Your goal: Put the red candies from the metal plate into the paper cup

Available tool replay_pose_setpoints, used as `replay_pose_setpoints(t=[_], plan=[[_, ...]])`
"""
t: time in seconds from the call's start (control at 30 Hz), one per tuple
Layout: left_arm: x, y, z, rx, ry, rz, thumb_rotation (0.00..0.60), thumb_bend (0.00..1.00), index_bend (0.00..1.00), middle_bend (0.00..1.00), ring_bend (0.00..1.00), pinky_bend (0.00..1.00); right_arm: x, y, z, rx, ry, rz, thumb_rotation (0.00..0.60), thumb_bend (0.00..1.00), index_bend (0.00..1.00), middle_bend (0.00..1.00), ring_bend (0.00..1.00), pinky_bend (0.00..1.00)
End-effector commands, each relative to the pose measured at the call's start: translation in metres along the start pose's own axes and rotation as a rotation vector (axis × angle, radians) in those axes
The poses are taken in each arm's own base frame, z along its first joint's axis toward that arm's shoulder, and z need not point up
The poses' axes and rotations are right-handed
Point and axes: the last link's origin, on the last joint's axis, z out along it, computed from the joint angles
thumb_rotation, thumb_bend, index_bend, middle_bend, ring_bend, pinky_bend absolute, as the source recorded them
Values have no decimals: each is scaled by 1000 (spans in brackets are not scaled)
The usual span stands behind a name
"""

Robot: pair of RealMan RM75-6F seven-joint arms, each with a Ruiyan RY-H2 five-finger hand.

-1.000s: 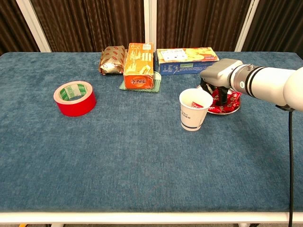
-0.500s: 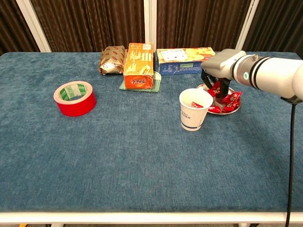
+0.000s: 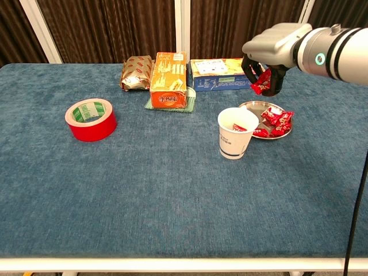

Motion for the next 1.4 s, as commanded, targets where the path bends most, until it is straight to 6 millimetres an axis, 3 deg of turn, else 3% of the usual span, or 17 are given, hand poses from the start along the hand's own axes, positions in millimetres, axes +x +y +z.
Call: replay_pose_setpoints(t=[0.03, 0.6, 1.07, 1.4], plan=[[1, 2, -1, -3, 3, 2, 600, 118, 126, 100, 34, 98, 3, -3, -10, 18, 9, -18, 600, 250, 569, 545, 833, 955], [6, -1, -5, 9, 16, -1, 600, 117, 127, 100, 34, 99, 1, -52, -25, 161, 17, -26, 600, 251, 574, 545, 832, 955], [7, -3, -6, 14, 18, -7, 600, 117, 127, 100, 34, 98, 3, -57, -25, 187, 15, -9, 600, 166, 522, 501, 822, 955], [7, -3, -6, 7, 20, -12, 600, 117, 127, 100, 34, 98, 8, -55, -29, 182, 28, -5, 600, 163, 517, 499, 822, 955]])
